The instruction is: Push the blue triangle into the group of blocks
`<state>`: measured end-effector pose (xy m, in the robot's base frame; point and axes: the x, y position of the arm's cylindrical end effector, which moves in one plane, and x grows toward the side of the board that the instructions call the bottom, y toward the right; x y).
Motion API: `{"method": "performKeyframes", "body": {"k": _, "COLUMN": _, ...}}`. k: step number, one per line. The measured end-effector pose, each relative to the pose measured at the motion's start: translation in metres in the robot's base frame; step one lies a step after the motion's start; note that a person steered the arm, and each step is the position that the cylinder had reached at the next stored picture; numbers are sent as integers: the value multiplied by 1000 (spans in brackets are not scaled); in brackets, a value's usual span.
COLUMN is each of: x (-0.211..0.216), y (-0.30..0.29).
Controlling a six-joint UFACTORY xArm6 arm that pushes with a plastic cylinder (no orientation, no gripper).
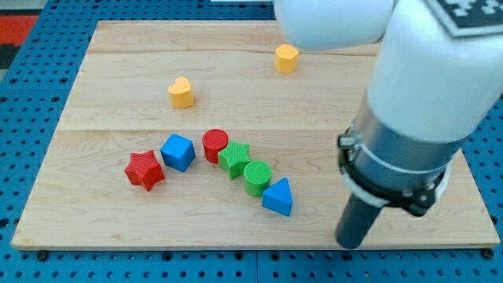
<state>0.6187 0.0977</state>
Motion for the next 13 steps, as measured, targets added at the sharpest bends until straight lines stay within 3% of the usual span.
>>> {"method": "performKeyframes", "body": {"k": 4, "x": -44, "y": -48}}
{"method": "performKeyframes", "body": {"k": 6, "x": -13, "y": -42}}
{"method": "performKeyframes", "body": {"k": 8, "x": -34, "y": -51}}
{"method": "performKeyframes", "body": {"k": 10, "x": -14, "y": -57}}
{"method": "performKeyframes", "body": {"k": 13, "x": -25, "y": -66}}
